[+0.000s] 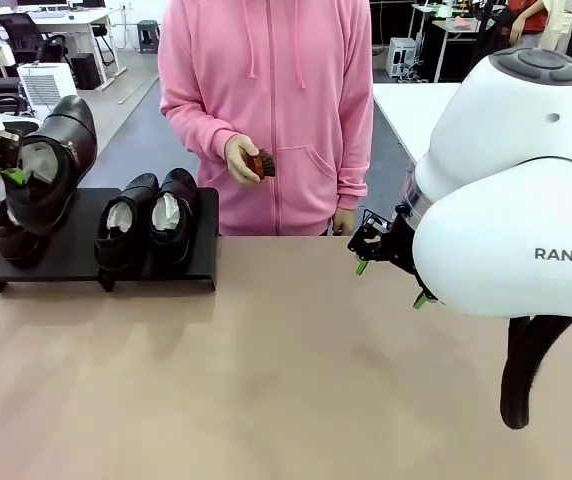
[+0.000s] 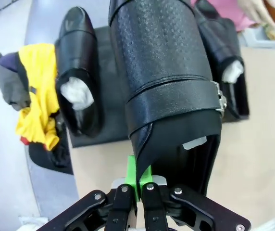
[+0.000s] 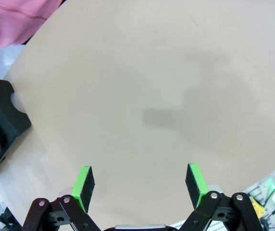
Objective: Organize the shoes by placing them on the stand.
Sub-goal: Place the Shoe from the middle of the table onto the Shoes Stand.
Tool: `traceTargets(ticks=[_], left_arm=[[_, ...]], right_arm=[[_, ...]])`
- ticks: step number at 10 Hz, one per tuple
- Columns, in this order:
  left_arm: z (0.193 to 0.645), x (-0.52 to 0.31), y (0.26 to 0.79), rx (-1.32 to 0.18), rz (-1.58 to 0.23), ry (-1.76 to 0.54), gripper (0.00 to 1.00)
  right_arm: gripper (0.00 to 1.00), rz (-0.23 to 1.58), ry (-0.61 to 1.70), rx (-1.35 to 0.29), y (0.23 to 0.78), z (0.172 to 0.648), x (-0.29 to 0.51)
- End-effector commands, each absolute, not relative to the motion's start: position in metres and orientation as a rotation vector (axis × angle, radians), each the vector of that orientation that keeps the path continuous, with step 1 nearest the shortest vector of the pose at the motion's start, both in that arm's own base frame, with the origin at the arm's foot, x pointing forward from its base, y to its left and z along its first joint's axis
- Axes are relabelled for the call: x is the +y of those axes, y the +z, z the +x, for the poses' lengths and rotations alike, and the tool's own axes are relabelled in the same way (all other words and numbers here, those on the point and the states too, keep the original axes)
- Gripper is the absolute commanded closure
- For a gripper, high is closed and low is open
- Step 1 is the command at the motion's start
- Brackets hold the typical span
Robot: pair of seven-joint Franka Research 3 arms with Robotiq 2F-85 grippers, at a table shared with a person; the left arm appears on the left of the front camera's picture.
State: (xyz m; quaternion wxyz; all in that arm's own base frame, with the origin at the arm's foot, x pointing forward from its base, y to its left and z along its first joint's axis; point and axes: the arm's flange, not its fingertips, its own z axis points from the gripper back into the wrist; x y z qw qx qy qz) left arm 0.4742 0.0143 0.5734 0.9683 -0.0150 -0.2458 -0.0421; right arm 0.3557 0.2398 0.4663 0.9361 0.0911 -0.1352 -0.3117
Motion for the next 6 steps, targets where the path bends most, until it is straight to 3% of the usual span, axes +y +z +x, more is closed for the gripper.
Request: traceTargets(ticks=[1, 6], left_arm=[[0.499, 0.011, 0.555, -0.532, 0.061, -0.054, 1.00], [0.524, 0.033, 0.502, -0.508, 0.032, 0.040, 1.00]], right_arm=[[0.00, 0.211, -0.618, -0.272, 0.467, 0.358, 0.239], [0.00, 0.211, -0.618, -0.272, 0.467, 0.358, 0.239]])
